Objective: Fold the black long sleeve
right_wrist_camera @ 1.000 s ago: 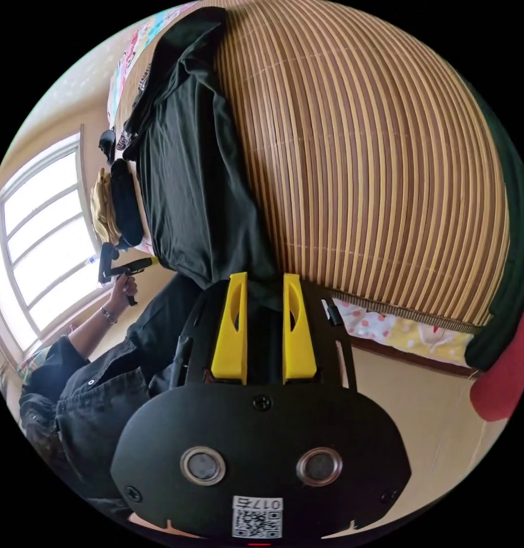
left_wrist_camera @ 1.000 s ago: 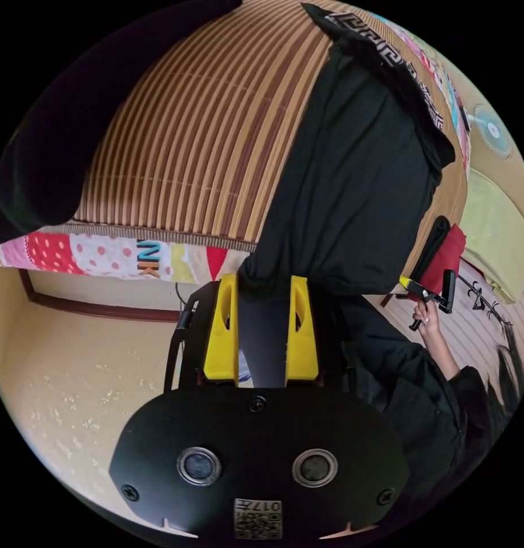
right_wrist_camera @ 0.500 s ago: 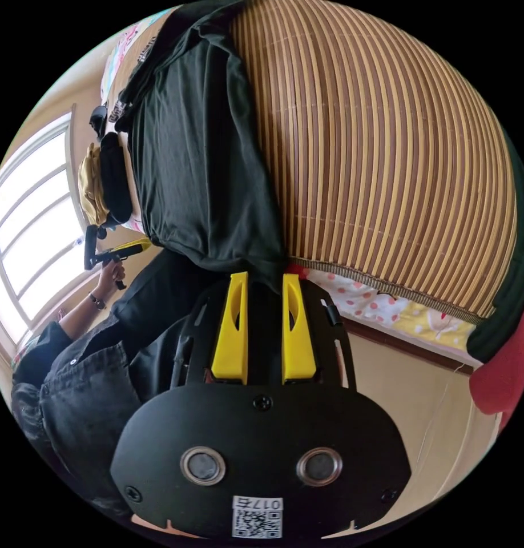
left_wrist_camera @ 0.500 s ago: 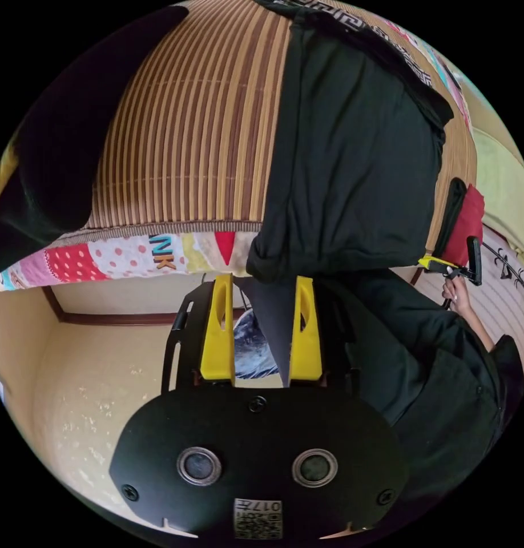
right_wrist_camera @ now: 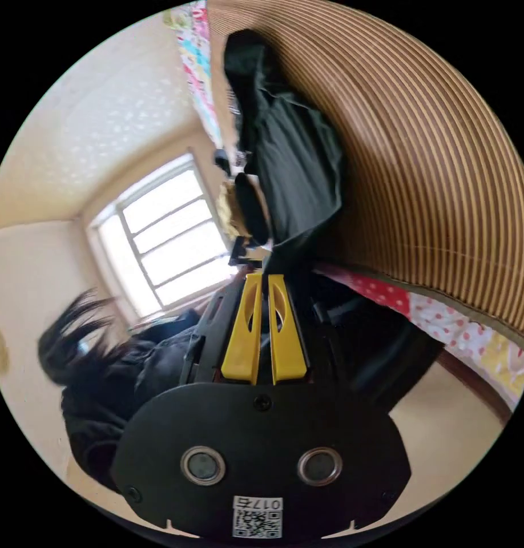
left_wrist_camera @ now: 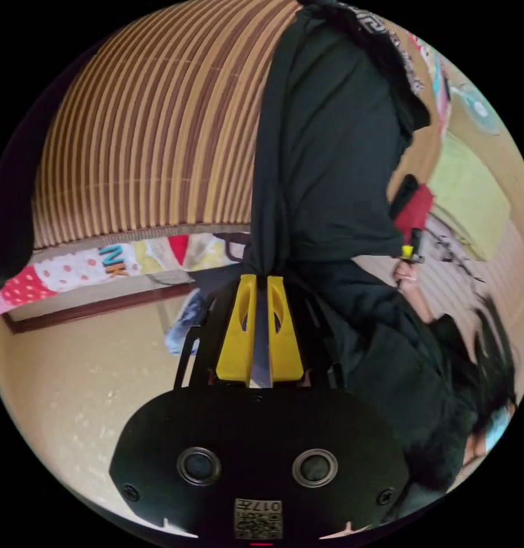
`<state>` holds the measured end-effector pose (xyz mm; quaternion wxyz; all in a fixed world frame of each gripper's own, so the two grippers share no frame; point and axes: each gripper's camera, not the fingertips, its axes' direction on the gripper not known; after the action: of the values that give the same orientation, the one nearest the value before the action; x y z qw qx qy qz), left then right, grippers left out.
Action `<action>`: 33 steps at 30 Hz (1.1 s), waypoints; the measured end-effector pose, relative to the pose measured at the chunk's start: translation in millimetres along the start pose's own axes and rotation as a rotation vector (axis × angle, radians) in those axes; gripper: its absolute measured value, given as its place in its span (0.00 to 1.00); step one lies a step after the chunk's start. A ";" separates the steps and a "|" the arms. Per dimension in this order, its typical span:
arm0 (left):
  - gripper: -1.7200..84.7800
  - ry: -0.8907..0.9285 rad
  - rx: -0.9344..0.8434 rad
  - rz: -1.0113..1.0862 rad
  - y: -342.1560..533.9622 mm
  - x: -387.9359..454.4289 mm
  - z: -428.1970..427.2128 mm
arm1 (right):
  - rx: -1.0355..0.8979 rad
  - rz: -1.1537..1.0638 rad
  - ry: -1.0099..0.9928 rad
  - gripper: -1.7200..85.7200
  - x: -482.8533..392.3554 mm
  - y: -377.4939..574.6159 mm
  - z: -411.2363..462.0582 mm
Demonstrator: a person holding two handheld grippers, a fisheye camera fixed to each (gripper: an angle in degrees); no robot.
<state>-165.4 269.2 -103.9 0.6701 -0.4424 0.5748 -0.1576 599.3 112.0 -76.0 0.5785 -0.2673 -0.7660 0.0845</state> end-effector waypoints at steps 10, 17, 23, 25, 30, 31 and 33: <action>0.03 0.905 0.265 -0.030 141.2 -123.7 7.2 | 0.116 -0.002 -0.180 0.05 7.0 135.0 -78.3; 0.01 1.067 0.427 -0.084 131.0 -139.9 11.9 | 0.239 -0.058 -0.321 0.04 -4.5 102.5 -95.0; 0.02 1.000 0.513 0.127 33.6 -70.8 -94.7 | 0.286 -0.213 -0.316 0.04 -81.9 -17.4 -121.8; 0.02 0.976 0.541 0.176 -1.3 -47.2 -126.8 | 0.321 -0.229 -0.308 0.04 -106.6 -55.3 -126.3; 0.05 0.922 0.735 0.192 -88.7 -4.5 -190.9 | 0.458 -0.188 -0.319 0.04 -155.8 -145.0 -124.2; 0.07 0.948 0.824 0.215 -103.5 0.8 -198.8 | 0.502 -0.181 -0.303 0.04 -165.0 -157.5 -122.7; 0.09 0.981 0.911 0.213 -123.3 2.4 -200.4 | 0.572 -0.117 -0.249 0.05 -170.0 -167.6 -118.9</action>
<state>-310.4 116.0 0.5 0.4633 0.0660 0.7288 -0.4998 689.8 -136.9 -107.8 0.5359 -0.0366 -0.7901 0.2953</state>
